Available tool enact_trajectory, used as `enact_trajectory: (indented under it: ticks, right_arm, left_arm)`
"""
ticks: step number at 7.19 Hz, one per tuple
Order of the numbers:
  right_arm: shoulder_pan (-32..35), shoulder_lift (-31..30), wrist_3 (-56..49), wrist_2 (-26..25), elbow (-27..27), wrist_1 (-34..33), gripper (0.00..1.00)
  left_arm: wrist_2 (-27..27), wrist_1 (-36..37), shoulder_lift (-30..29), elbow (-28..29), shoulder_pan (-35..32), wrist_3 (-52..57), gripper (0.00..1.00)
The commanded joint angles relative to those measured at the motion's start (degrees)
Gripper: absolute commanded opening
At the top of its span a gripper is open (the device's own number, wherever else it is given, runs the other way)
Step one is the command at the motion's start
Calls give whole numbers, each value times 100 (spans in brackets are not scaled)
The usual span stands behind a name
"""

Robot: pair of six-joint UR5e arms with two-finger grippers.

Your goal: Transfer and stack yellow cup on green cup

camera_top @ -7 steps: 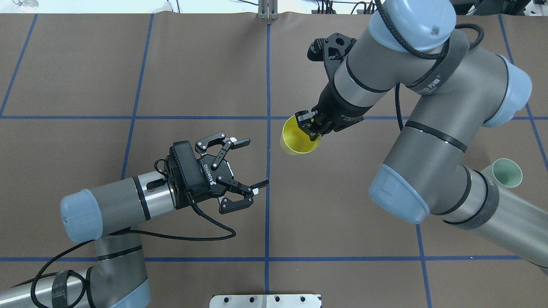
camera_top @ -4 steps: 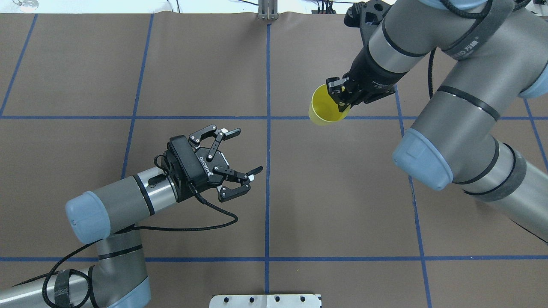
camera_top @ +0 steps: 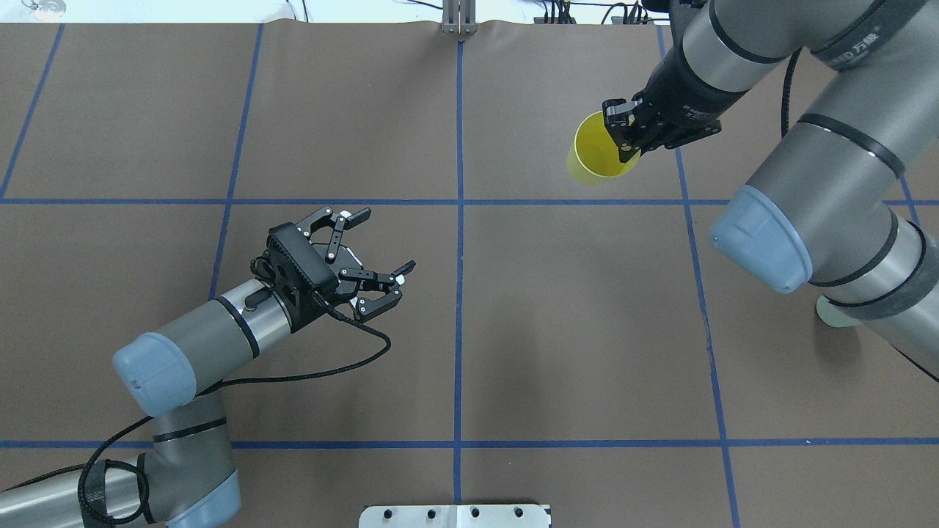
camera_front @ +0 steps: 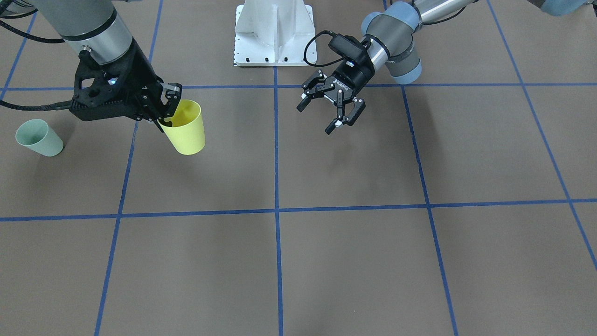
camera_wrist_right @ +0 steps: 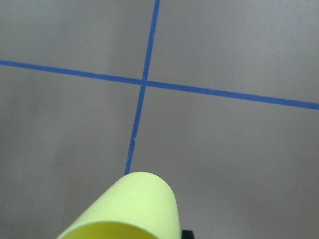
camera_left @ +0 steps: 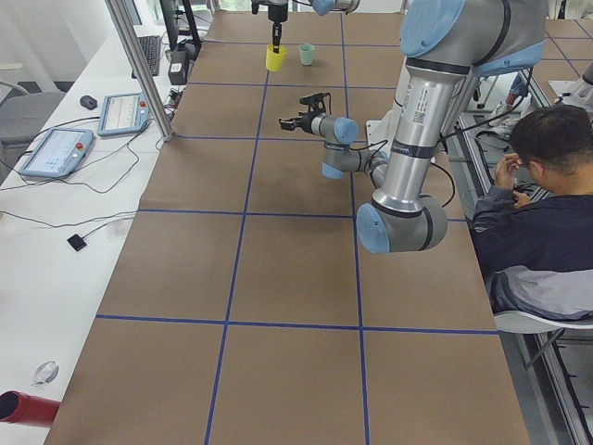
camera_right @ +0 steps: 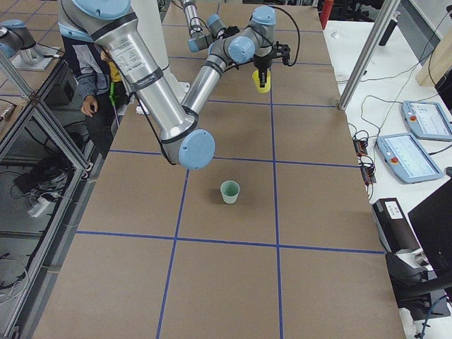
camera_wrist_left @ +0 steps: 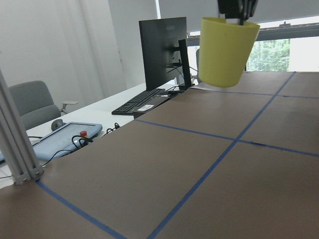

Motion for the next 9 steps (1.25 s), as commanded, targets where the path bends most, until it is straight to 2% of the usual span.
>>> enact_trajectory:
  ticks: [1,3,6,7,9]
  right_arm:
    - [250,-201,-79,-1,24,0,0]
    - [506,-613,-902,-1,172,0,0]
    - [787,-1141,-1746,60,287,43,0]
    - [927,-1352,-2062,139,357,52,0]
    - [1112,-1704,-2642,367,454,88,0]
  left_arm:
    - [62,1048,103,-29,-284,-411,100]
    - [-155,2051,348,-47,-801,-481,100]
    - [-2138,3266,743,-47,-2267,-481,100]
    - [-3066,3661,849,-47,-2846,-447,100]
    - [-4466,3804,1463,-178,-4032,-411,100]
